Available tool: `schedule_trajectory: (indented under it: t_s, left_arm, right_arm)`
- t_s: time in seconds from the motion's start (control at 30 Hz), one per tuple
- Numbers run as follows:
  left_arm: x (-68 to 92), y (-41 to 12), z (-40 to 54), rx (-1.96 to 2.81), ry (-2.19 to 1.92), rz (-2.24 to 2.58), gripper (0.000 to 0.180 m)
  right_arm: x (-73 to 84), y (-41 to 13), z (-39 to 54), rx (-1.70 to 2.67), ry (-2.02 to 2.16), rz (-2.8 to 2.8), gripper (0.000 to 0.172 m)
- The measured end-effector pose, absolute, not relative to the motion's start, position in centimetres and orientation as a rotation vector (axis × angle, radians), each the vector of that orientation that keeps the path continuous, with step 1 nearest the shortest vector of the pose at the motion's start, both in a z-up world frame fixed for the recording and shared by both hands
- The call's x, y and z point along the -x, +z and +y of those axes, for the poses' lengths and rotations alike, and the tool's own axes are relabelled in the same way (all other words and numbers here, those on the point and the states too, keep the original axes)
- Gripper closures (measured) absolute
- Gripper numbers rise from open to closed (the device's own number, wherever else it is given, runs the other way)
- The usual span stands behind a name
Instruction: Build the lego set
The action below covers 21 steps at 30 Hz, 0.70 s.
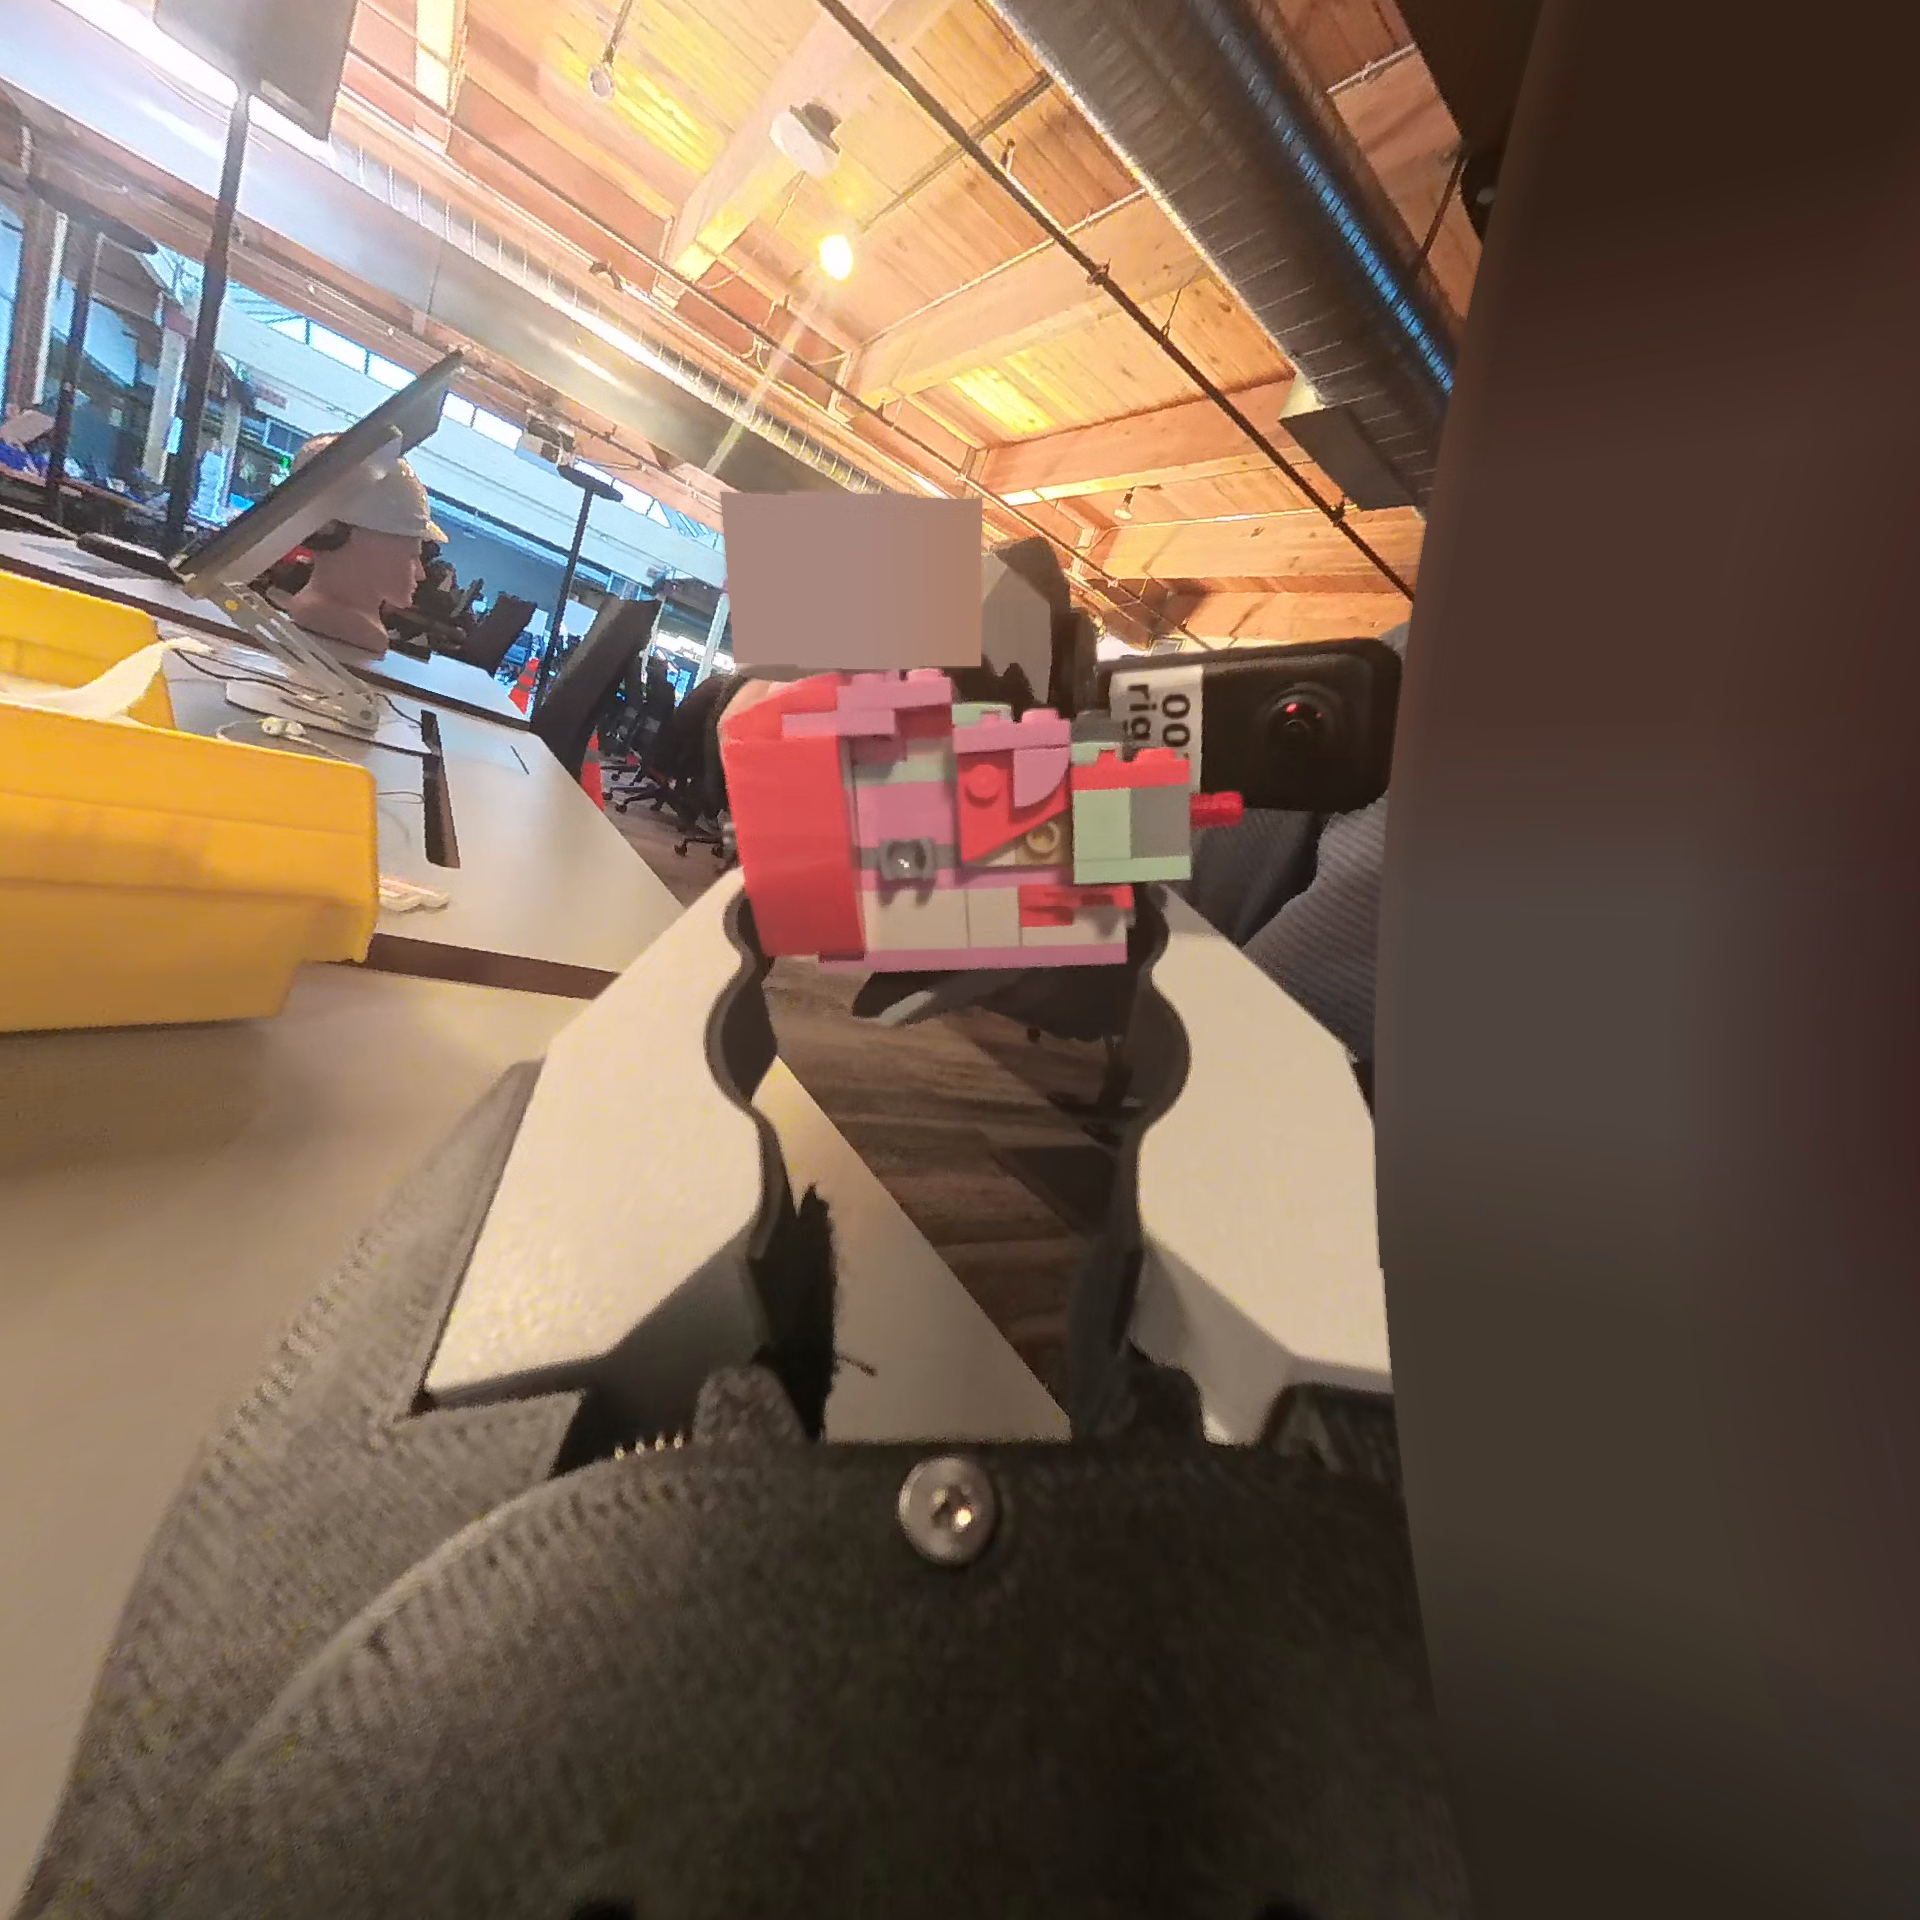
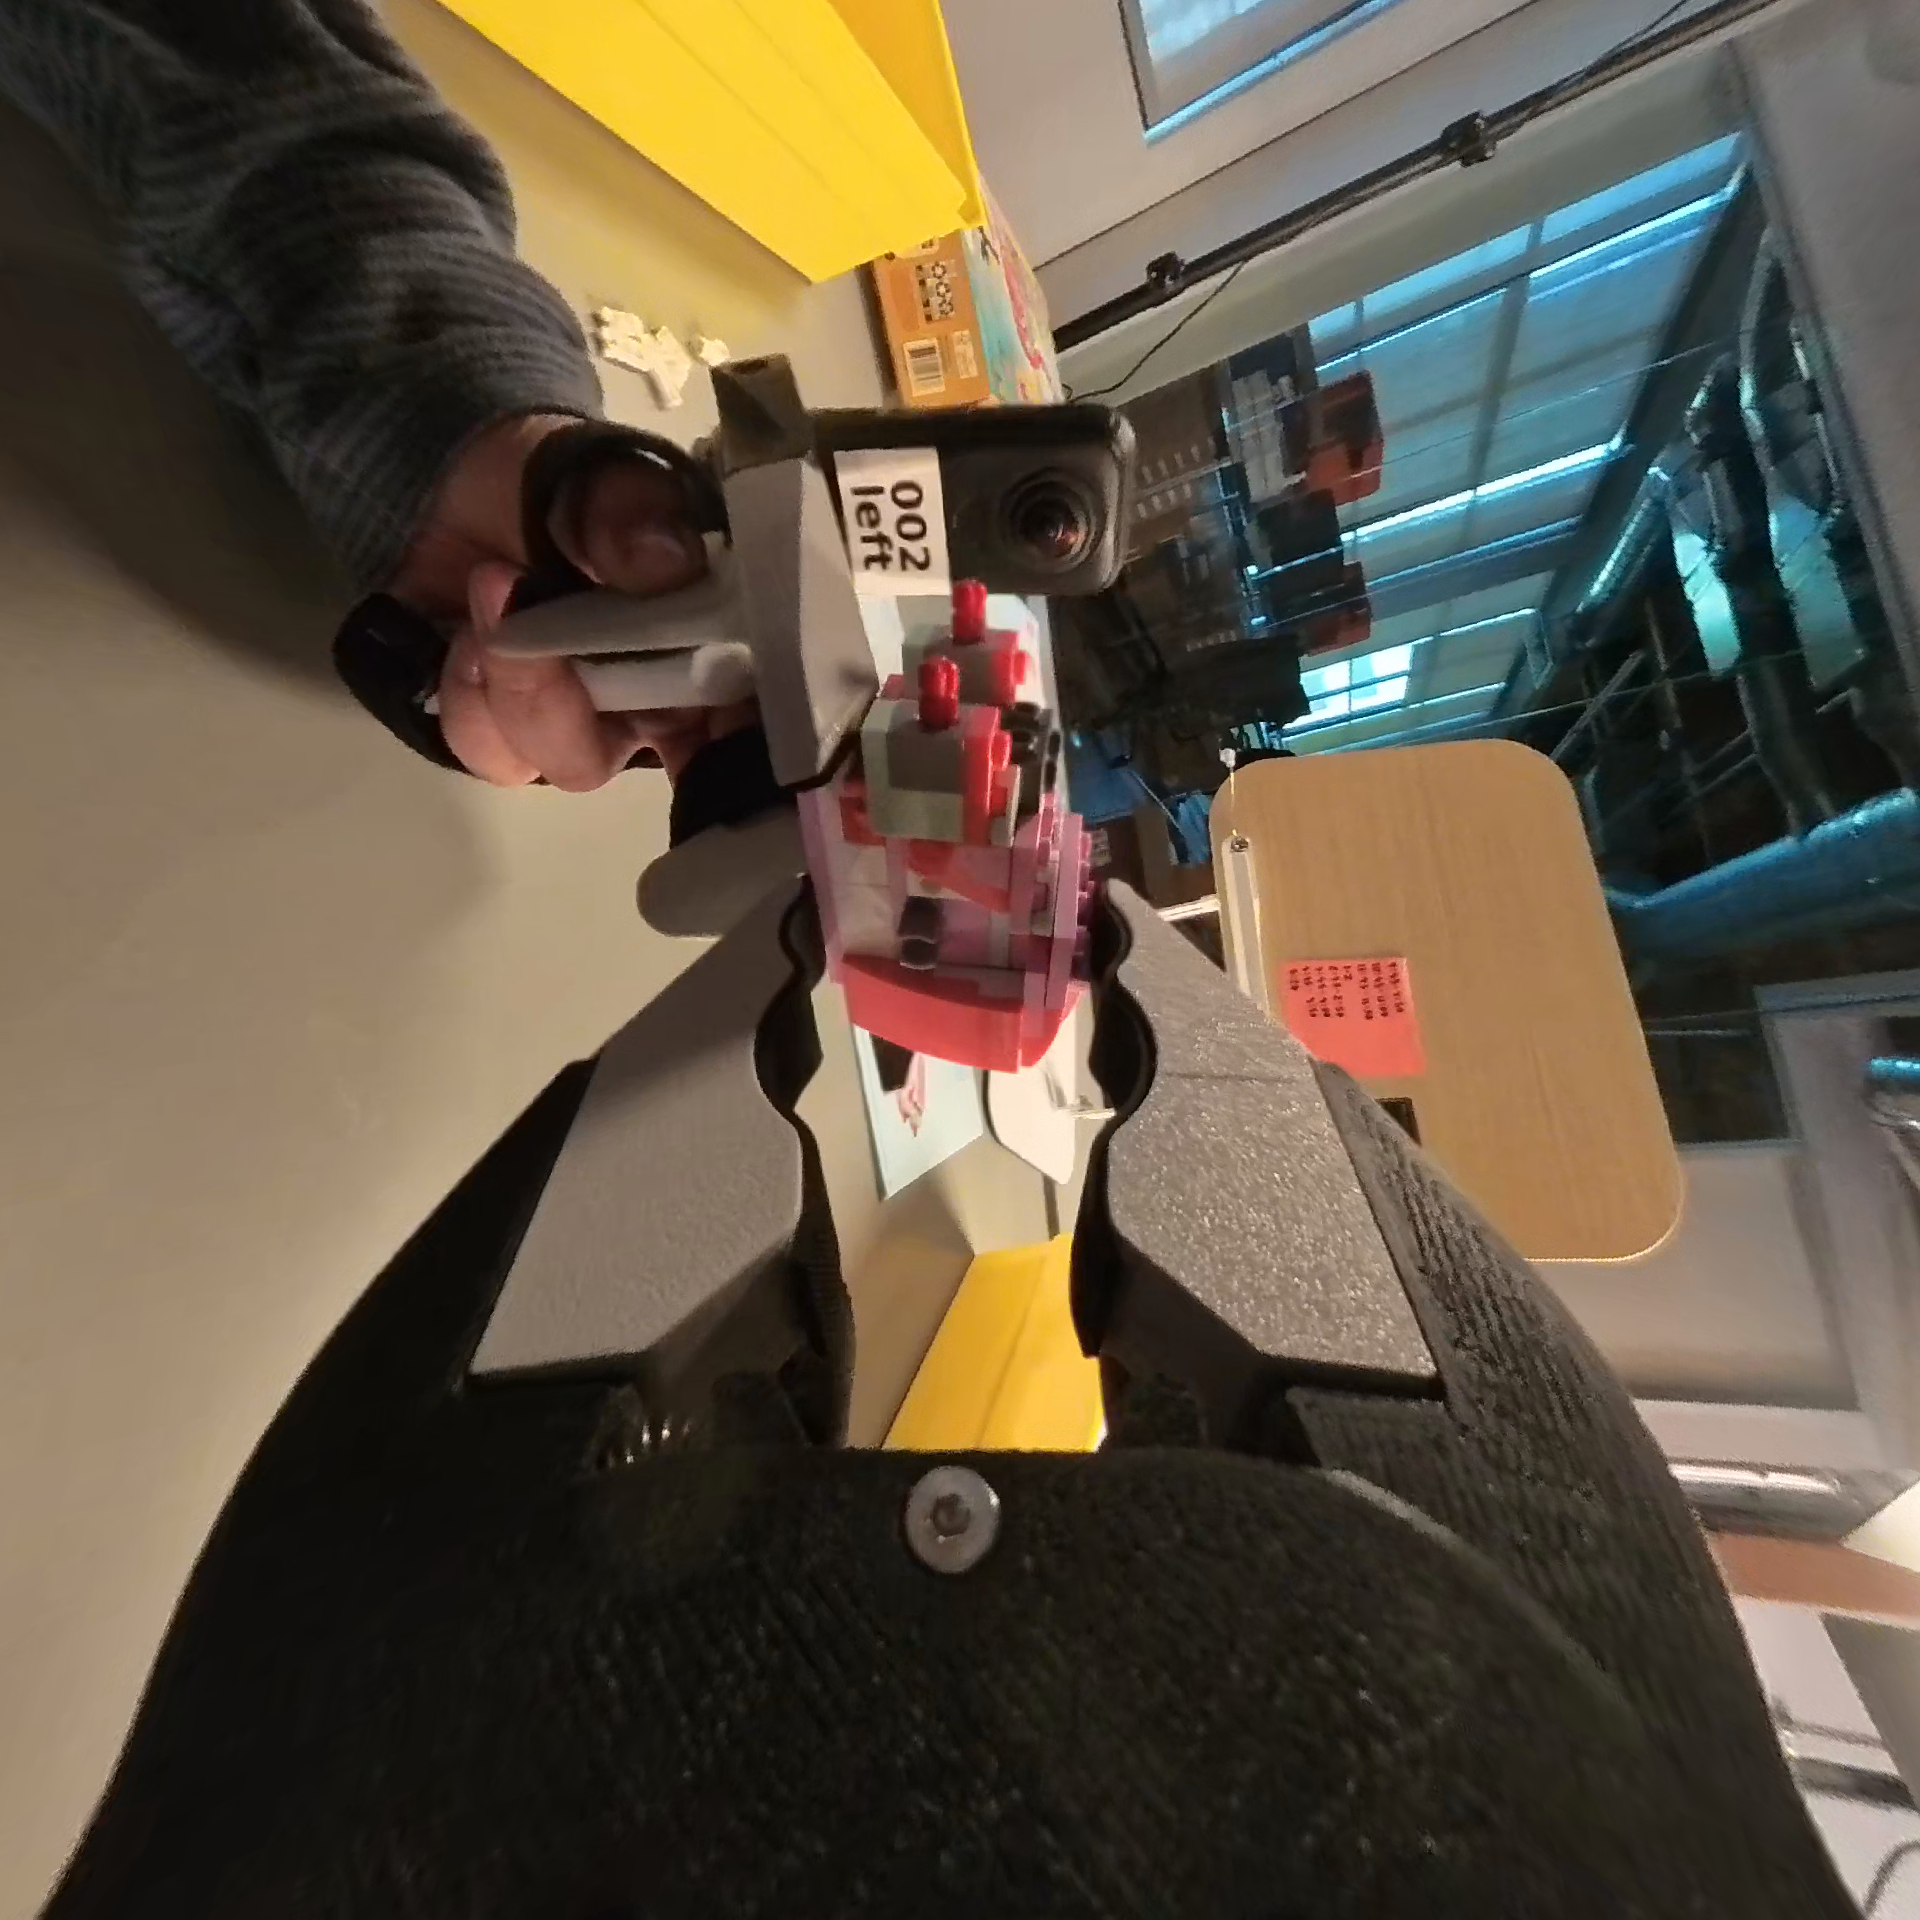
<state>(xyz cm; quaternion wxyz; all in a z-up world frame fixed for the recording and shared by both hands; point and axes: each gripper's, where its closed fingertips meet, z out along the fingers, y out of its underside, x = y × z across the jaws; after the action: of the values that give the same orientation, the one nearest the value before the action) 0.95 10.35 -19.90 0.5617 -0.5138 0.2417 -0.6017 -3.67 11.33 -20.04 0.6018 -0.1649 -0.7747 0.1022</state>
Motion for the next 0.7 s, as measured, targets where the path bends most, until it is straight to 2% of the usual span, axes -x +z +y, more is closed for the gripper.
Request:
schedule_trajectory:
  t_s: [0.3, 0.33, 0.4, 0.43, 0.5, 0.7]
  left_arm:
    - [-1.4, -20.9, 10.8, 1.271, -1.37, 0.593, 0.112]
    - [-1.3, -21.0, 11.0, 1.283, -1.351, 0.59, 0.112]
    - [-1.0, -21.1, 11.2, 1.282, -1.299, 0.594, 0.112]
    - [-0.8, -21.1, 11.3, 1.281, -1.278, 0.592, 0.112]
    - [-0.3, -21.1, 11.8, 1.284, -1.198, 0.588, 0.112]
    - [1.6, -21.5, 13.6, 1.284, -0.776, 0.587, 0.112]
  right_arm:
    - [3.3, -20.9, 11.7, 0.393, 0.252, -1.835, 0.121]
    - [3.4, -21.1, 11.9, 0.421, 0.272, -1.835, 0.116]
    - [3.4, -21.8, 12.3, 0.542, 0.341, -1.856, 0.077]
    - [3.3, -22.1, 12.4, 0.609, 0.403, -1.867, 0.069]
    - [2.8, -21.8, 12.4, 0.717, 0.568, -1.853, 0.068]
    - [1.8, -19.2, 13.0, 1.165, 1.232, -1.613, 0.085]
